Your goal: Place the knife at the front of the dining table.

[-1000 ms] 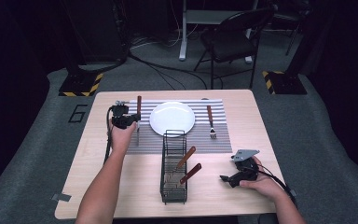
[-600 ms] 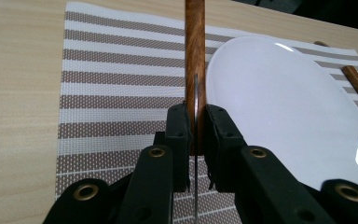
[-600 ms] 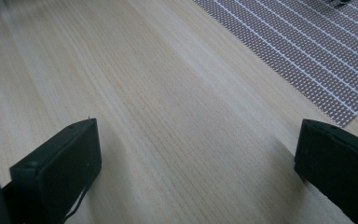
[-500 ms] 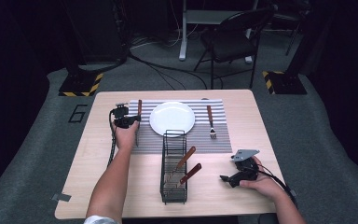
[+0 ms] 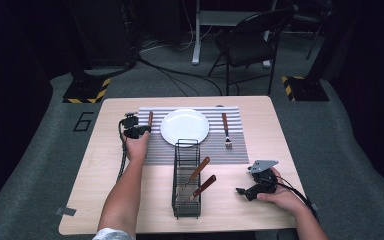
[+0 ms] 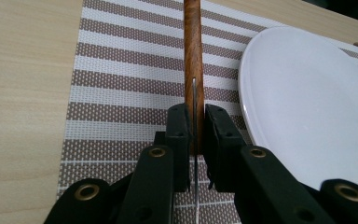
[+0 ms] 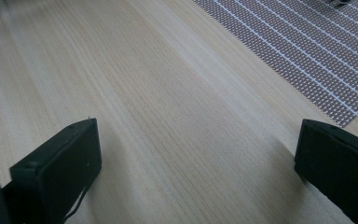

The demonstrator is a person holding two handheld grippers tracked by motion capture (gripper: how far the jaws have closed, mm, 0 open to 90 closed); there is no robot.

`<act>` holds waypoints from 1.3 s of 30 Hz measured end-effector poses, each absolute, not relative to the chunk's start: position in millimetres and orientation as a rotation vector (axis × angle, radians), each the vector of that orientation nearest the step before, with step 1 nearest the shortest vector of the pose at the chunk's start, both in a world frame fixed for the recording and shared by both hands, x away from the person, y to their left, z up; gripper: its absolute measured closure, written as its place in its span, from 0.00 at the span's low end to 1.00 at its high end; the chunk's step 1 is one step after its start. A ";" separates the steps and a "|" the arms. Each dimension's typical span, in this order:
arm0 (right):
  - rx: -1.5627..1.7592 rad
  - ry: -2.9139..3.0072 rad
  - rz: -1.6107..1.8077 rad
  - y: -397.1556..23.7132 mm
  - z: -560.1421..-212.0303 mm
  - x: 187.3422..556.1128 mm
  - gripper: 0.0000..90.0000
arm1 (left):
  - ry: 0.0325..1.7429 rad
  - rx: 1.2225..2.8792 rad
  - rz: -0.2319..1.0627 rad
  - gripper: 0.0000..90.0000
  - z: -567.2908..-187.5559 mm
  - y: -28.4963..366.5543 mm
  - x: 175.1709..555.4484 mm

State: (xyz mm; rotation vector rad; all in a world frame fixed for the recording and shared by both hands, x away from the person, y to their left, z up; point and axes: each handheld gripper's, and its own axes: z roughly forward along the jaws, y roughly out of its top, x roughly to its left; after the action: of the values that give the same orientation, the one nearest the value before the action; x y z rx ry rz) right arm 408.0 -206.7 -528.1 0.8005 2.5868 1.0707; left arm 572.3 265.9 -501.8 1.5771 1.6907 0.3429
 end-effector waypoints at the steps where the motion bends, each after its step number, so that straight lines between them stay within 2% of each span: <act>1: 0.801 2.587 1.071 -206.7 -528.1 408.0 0.00 | 1.693 1.567 0.342 0.90 -502.1 265.2 572.6; 25: 0.810 2.583 1.075 -206.3 -528.2 407.8 0.00 | 1.722 1.499 0.327 0.89 -519.2 269.9 581.5; 30: 0.811 2.582 1.076 -206.2 -528.3 407.8 0.00 | 1.732 1.505 0.338 0.80 -517.0 274.1 580.2; 39: 0.811 2.582 1.074 -206.3 -528.2 407.8 0.00 | 1.727 1.525 0.359 0.77 -512.2 278.0 577.2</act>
State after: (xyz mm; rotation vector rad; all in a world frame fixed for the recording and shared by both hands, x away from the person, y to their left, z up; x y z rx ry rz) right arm 407.8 -206.3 -528.2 0.8107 2.5823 1.0739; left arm 577.2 278.0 -512.2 1.5253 1.7266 0.3587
